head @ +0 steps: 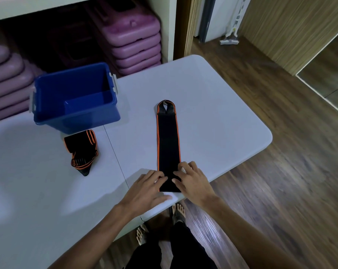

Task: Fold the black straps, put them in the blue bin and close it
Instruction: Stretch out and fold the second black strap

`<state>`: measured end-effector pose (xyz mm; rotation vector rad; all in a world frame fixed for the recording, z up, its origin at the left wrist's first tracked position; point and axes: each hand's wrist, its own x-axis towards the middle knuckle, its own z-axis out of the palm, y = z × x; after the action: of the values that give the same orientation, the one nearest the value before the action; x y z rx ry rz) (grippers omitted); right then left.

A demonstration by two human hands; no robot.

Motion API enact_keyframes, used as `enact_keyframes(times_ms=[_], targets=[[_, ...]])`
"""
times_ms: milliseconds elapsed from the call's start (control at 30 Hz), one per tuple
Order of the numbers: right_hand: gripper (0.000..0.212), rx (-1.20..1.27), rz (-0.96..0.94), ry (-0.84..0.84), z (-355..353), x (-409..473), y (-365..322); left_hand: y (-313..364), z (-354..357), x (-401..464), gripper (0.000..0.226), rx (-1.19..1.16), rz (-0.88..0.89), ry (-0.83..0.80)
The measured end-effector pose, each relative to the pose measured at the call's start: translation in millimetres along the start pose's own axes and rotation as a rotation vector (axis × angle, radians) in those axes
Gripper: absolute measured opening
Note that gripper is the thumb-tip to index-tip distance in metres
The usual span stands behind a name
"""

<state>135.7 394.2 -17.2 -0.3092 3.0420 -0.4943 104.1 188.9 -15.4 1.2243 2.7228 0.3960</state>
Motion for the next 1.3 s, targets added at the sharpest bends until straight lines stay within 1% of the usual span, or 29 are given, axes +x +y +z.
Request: enact_keyframes(times_ms=[33, 100, 200, 233, 300, 367, 500, 567, 633, 733, 833, 933, 1000, 1067, 1133, 1233, 1300], targets=[[0.034, 0.001, -0.014, -0.013, -1.3, -2.0, -0.6, 0.4, 0.0, -1.6, 0.055, 0.008, 0.010, -0.007], [0.047, -0.003, -0.022, -0.034, -3.6, -5.2, -1.7, 2.6, 0.8, 0.3, 0.050, 0.025, 0.015, -0.014], [0.055, -0.016, -0.045, -0.030, -8.2, -5.8, -0.7, 2.6, 1.9, 8.5, 0.029, 0.020, 0.001, 0.026], [0.054, -0.021, -0.060, -0.022, -9.6, -4.4, -0.1, 1.6, 1.1, 10.3, 0.024, -0.003, -0.014, 0.038], [0.045, -0.020, -0.070, -0.015, -10.8, 0.1, 1.3, -0.5, -0.5, 14.1, 0.027, -0.084, -0.049, 0.051], [0.037, 0.007, -0.060, -0.033, -12.1, 6.6, 2.4, -0.3, -4.5, 19.9, 0.022, -0.194, -0.115, 0.045], [0.027, 0.187, 0.032, -0.119, -17.1, 17.6, 5.7, -1.0, -11.5, 33.5, 0.015, -0.439, -0.304, 0.011], [0.024, 0.228, 0.047, -0.156, -20.5, 22.5, 7.0, -4.8, -12.7, 39.0, 0.011, -0.628, -0.426, 0.005], [0.020, 0.270, 0.059, -0.171, -22.2, 26.0, 8.7, -9.2, -12.1, 43.4, 0.009, -0.723, -0.493, -0.006], [0.016, 0.335, 0.115, -0.186, -22.7, 29.4, 11.6, -14.0, -9.5, 45.7, 0.011, -0.670, -0.459, -0.013], [0.015, 0.377, 0.169, -0.171, -22.9, 34.6, 13.3, -15.2, -6.5, 46.4, 0.009, -0.624, -0.411, 0.038], [0.017, 0.411, 0.191, -0.152, -21.6, 41.2, 13.7, -12.8, -5.7, 51.9, 0.004, -0.608, -0.412, 0.099], [0.018, 0.402, 0.198, -0.127, -17.6, 43.6, 13.8, -11.4, -5.2, 57.6, 0.005, -0.613, -0.440, 0.125], [0.022, 0.355, 0.197, -0.082, -13.0, 44.5, 13.9, -10.4, -4.6, 63.6, 0.009, -0.620, -0.484, 0.133], [0.031, 0.261, 0.161, -0.031, -10.0, 44.9, 13.6, -11.5, -3.4, 69.1, 0.012, -0.622, -0.525, 0.152], [0.051, 0.036, 0.059, -0.038, -4.8, 43.4, 14.4, -13.9, -1.5, 74.7, 0.010, -0.608, -0.588, 0.136], [0.055, -0.064, 0.015, -0.044, 2.5, 40.9, 14.4, -12.1, 1.5, 75.3, 0.011, -0.562, -0.591, 0.129]])
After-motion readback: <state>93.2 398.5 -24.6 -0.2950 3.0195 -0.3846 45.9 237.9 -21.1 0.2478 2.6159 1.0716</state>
